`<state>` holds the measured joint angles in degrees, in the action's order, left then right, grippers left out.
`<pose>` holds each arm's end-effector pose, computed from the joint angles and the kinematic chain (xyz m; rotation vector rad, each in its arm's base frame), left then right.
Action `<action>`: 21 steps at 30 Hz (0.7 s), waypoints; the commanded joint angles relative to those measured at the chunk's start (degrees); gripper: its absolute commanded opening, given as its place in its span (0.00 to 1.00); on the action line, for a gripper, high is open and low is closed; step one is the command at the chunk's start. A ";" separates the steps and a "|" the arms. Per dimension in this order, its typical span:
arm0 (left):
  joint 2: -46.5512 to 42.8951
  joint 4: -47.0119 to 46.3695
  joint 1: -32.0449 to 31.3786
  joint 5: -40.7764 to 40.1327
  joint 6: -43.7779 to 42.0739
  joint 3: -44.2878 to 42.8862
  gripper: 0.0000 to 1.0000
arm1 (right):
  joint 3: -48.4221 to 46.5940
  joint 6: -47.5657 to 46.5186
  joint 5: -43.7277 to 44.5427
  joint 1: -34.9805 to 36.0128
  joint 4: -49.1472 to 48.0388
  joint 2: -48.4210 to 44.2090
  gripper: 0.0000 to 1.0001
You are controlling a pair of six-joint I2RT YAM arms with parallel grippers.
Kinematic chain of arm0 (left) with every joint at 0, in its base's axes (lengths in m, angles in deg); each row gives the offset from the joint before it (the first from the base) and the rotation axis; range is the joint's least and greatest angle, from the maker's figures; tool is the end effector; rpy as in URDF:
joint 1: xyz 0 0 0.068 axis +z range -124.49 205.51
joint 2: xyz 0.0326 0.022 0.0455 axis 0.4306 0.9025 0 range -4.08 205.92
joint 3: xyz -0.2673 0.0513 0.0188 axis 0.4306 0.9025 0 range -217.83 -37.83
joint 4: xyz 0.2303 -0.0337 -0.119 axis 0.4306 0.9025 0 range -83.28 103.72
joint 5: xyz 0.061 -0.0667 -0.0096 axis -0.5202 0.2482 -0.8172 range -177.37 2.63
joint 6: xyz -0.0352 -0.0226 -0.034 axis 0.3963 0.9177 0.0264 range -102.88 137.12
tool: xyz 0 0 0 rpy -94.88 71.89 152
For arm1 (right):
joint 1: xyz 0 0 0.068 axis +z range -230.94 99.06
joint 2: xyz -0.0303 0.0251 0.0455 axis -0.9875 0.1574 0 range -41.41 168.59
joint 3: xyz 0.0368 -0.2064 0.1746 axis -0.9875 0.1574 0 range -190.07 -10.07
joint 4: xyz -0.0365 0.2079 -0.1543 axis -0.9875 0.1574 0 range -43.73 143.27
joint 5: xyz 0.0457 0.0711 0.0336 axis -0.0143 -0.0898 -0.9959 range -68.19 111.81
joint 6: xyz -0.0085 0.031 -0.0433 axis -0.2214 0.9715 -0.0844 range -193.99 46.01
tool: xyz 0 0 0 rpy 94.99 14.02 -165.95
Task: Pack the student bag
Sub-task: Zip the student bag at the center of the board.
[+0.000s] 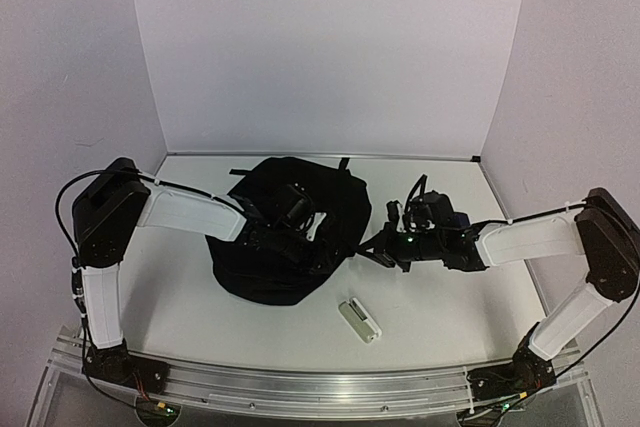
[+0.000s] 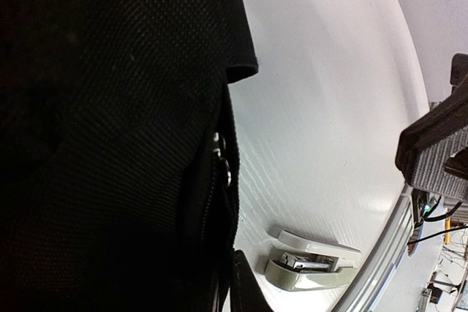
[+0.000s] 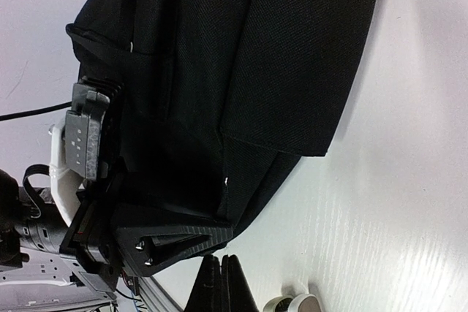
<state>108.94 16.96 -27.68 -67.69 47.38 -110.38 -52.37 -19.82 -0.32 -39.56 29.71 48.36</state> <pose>0.2399 -0.3407 0.1599 0.6955 2.5944 -0.9840 0.2318 0.2220 0.1826 0.0028 2.3993 1.3143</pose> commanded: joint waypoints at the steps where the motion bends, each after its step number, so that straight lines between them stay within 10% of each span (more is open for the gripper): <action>1: -5.33 -1.93 0.45 -1.61 0.32 0.82 0.02 | -1.69 -1.29 0.59 -0.16 -0.59 0.75 0.00; 21: -7.97 -1.21 1.07 2.38 -0.30 1.18 0.00 | -17.90 -16.85 20.16 3.60 10.66 16.40 0.38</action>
<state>103.88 16.70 -26.92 -67.14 47.38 -109.14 -66.01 -32.09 13.87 -36.70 37.79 61.98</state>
